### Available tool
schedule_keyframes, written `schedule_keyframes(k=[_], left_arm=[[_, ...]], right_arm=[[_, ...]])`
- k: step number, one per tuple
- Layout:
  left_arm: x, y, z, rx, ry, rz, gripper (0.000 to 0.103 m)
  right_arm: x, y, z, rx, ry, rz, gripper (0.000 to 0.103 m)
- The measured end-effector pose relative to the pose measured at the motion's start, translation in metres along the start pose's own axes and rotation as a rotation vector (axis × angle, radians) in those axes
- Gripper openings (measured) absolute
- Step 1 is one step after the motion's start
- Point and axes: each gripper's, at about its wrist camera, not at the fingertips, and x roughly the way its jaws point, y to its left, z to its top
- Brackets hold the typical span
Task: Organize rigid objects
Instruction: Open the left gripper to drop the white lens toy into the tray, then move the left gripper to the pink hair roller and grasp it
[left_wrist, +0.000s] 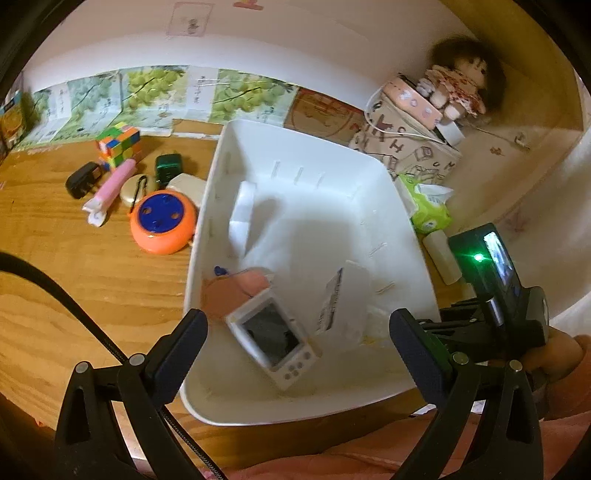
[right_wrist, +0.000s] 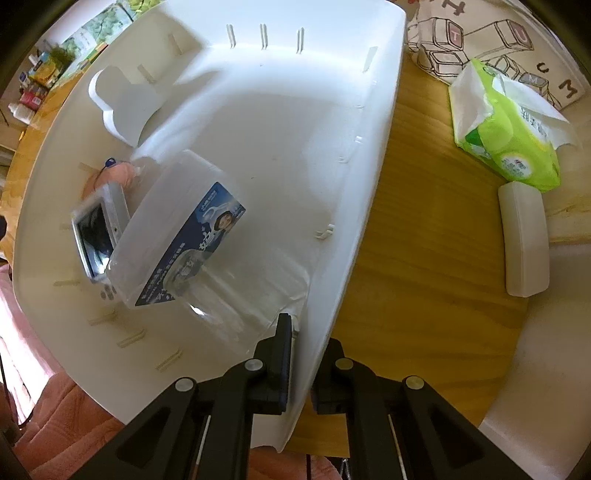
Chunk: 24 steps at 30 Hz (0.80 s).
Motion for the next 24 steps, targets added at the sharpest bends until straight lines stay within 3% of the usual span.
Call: schedule_keyframes(k=[6, 14, 24], left_arm=[[-0.011, 0.023, -0.003, -0.039, -0.010, 0.029, 0.099], [-0.020, 0.067, 0.005, -0.082, 0.008, 0.148, 0.099], [-0.012, 0.119, 0.040, 0.017, 0.109, 0.259, 0.099]], right_arm=[[0.003, -0.006, 0.002, 0.028, 0.003, -0.017, 0.007], [0.005, -0.019, 0.005, 0.098, 0.005, -0.019, 0.007], [0.004, -0.025, 0.003, 0.210, 0.013, -0.043, 0.009]])
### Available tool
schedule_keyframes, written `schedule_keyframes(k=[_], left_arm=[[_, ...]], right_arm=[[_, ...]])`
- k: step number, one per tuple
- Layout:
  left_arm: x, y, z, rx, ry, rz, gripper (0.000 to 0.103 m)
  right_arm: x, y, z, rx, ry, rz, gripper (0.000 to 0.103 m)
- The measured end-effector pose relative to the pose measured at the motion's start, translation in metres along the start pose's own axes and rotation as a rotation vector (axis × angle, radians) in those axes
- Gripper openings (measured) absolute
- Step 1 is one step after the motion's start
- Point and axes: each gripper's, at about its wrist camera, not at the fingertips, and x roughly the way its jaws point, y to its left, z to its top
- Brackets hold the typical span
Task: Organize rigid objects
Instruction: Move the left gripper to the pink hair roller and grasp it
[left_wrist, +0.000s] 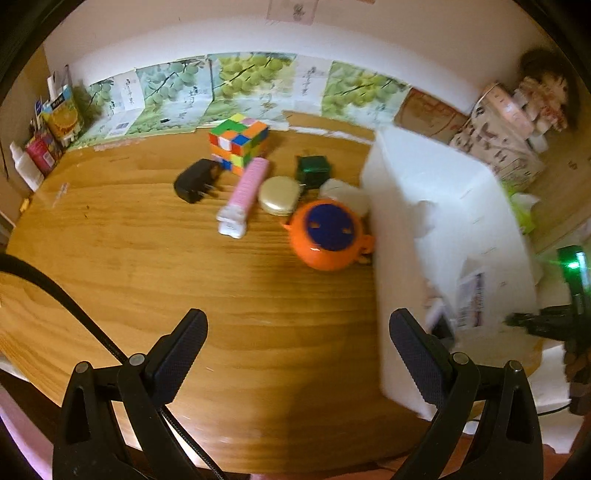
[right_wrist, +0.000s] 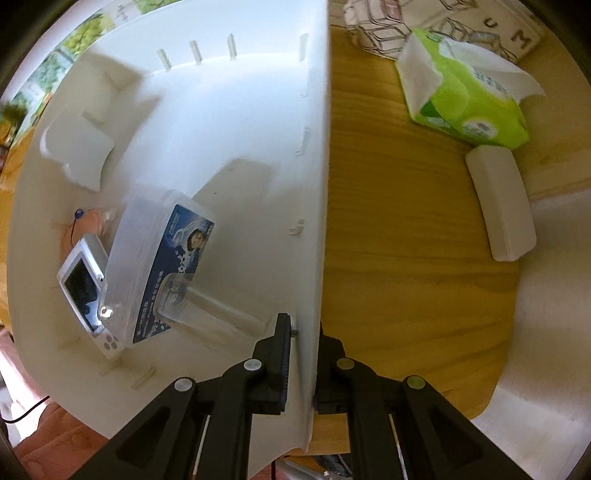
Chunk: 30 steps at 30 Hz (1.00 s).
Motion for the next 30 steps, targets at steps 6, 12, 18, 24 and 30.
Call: schedule_keyframes(k=[6, 12, 18, 24, 30], left_arm=[[0.024, 0.015, 0.025, 0.116, 0.069, 0.028, 0.099], [0.050, 0.029, 0.053, 0.161, 0.123, 0.018, 0.099], [0.077, 0.042, 0.078, 0.163, 0.170, -0.008, 0.099], [0.107, 0.054, 0.088, 0.140, 0.239, -0.015, 0.099], [0.128, 0.055, 0.089, 0.170, 0.263, -0.016, 0.098]], right_arm=[[0.000, -0.007, 0.001, 0.068, 0.011, -0.005, 0.010], [-0.004, -0.007, 0.008, 0.115, 0.030, -0.035, 0.012], [-0.004, -0.013, 0.015, 0.185, 0.035, -0.047, 0.014], [-0.009, -0.014, 0.012, 0.230, 0.032, -0.058, 0.016], [-0.013, -0.010, 0.009, 0.253, 0.033, -0.085, 0.017]])
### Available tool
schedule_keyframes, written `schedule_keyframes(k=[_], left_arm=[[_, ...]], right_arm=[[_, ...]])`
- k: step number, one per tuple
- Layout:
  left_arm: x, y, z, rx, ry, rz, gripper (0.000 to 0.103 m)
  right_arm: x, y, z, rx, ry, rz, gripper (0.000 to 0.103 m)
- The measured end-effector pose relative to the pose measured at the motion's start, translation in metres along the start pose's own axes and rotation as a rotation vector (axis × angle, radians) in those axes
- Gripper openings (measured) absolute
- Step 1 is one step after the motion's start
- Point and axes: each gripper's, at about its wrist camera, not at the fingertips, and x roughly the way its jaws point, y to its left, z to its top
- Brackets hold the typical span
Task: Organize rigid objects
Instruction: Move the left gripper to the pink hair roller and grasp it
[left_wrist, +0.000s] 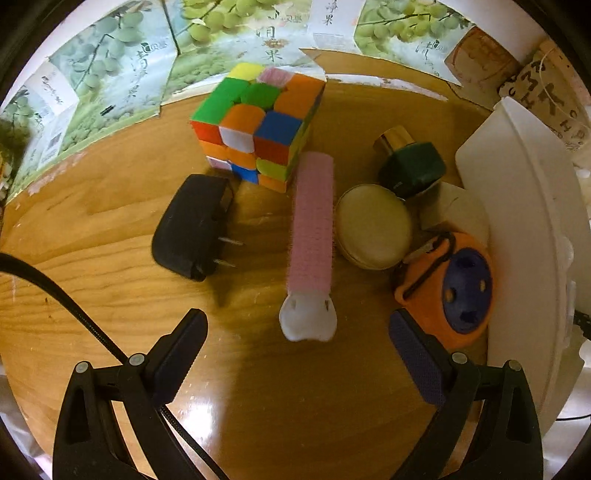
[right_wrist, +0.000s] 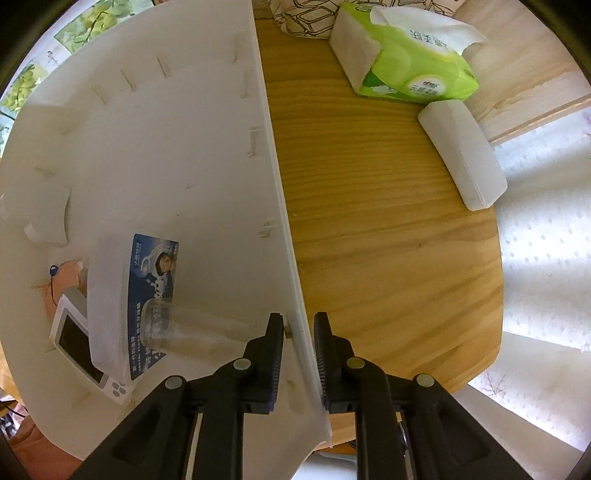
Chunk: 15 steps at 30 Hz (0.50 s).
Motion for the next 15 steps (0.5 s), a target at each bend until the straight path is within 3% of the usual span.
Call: schedule_keyframes(k=[4, 15], left_arm=[[0.006, -0.004, 0.004, 0.019, -0.015, 0.021, 0.090], [0.008, -0.014, 0.011, 0.054, -0.048, 0.070, 0.042]], right_arm=[[-0.004, 0.001, 0.000, 0.006, 0.000, -0.008, 0.018], [-0.004, 0.005, -0.001, 0.013, 0.005, -0.026, 0.019]])
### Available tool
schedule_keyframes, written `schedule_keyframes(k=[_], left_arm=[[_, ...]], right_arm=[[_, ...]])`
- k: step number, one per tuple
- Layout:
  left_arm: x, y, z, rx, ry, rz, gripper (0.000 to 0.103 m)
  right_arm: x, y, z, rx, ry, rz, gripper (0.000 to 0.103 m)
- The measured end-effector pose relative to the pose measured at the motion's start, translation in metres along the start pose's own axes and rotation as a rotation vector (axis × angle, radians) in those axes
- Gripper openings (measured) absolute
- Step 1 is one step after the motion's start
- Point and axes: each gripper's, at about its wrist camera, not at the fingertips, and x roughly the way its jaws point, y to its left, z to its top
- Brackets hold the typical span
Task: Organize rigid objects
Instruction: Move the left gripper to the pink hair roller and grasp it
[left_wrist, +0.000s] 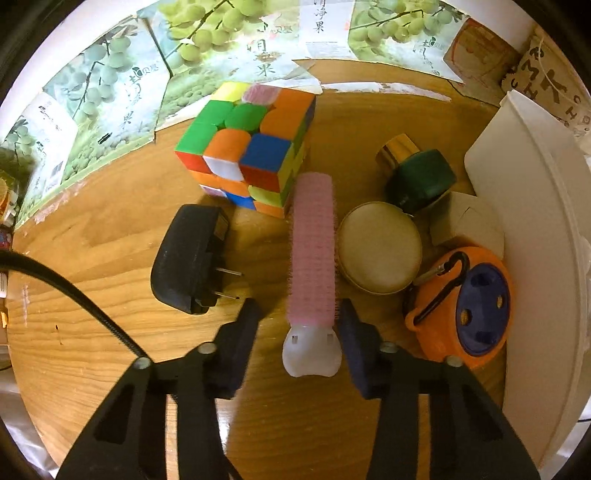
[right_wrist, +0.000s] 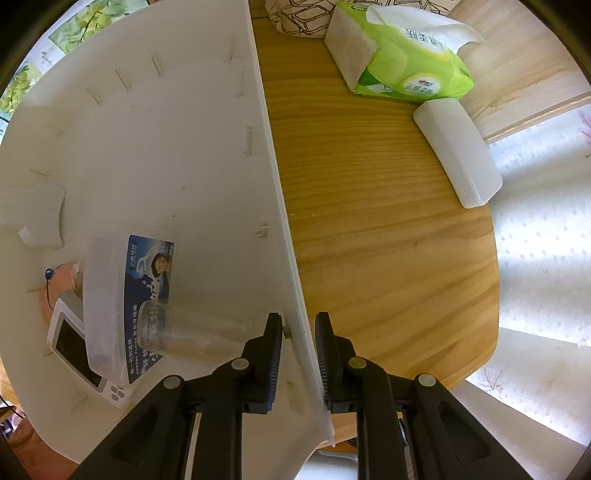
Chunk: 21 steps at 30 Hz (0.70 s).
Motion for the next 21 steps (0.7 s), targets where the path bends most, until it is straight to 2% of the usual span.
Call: schedule_keyframes(k=[1, 2, 7, 12, 21], left_arm=[[0.000, 0.001, 0.000, 0.002, -0.001, 0.002, 0.039], [0.000, 0.005, 0.003, -0.001, -0.004, 0.003, 0.031], [-0.001, 0.010, 0.001, -0.007, 0.002, -0.023, 0.030], [-0.009, 0.002, 0.000, -0.007, -0.016, -0.012, 0.029], [-0.054, -0.008, -0.013, -0.011, -0.080, 0.005, 0.029]], right_arm=[[-0.001, 0.000, 0.000, -0.001, 0.000, 0.000, 0.019], [0.000, -0.001, 0.000, -0.002, 0.000, 0.001, 0.019], [-0.001, 0.000, 0.000, -0.007, -0.002, 0.001, 0.019], [-0.001, 0.000, 0.000, -0.008, -0.002, 0.001, 0.019], [0.000, 0.002, -0.001, -0.022, -0.001, 0.003, 0.018]])
